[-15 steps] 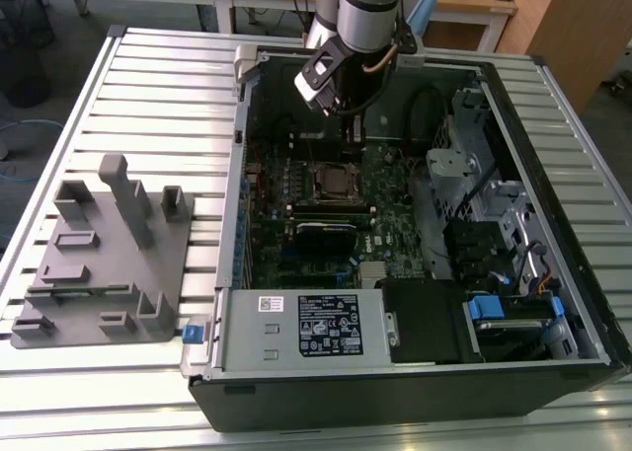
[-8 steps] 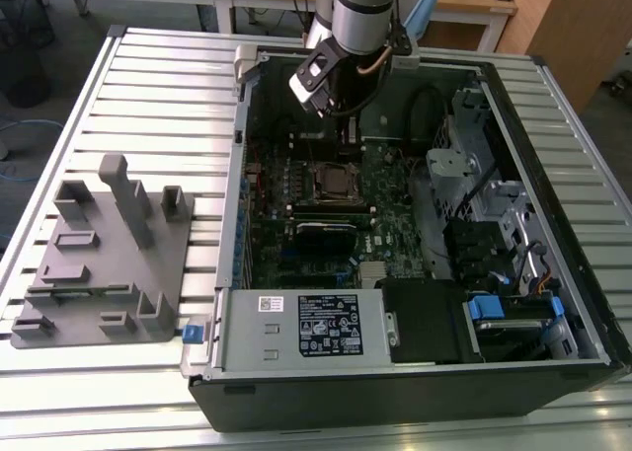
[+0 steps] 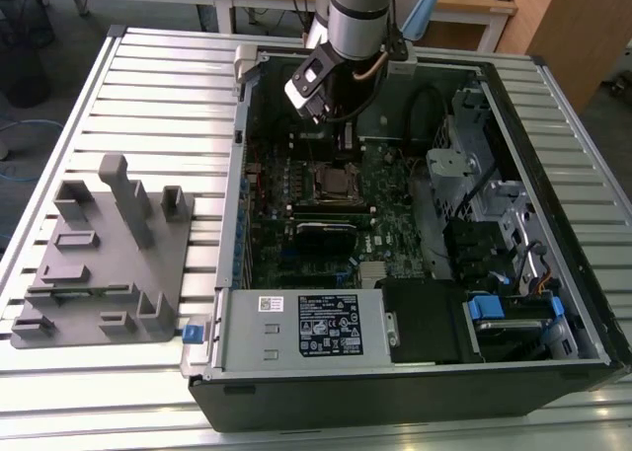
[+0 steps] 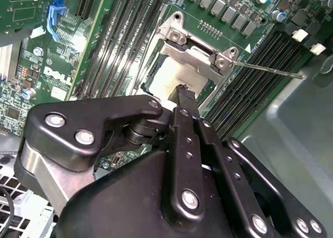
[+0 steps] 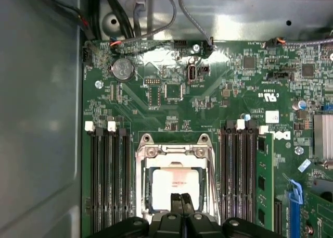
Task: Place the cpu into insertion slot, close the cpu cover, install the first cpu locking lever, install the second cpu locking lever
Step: 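Close the cpu cover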
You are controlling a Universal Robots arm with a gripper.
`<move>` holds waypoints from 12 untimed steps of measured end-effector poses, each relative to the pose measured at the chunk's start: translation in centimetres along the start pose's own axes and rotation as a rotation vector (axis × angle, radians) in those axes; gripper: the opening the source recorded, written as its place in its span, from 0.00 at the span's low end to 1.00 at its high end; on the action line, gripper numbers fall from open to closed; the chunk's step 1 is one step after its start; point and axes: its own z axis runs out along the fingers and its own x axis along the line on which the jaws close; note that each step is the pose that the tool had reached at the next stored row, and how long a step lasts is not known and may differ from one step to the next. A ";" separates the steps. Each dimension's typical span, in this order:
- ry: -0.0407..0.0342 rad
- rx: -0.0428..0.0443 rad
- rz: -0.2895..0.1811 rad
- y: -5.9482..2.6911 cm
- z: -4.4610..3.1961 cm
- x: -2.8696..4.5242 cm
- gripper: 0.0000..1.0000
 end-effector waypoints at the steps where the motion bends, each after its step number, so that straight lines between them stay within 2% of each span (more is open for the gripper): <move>1: -0.0003 0.0001 0.000 0.00 0.00 0.00 0.11; 5: -0.0007 0.0000 -0.008 0.00 0.00 -0.01 0.11; 12: 0.0015 -0.0021 -0.131 0.00 0.11 0.00 0.11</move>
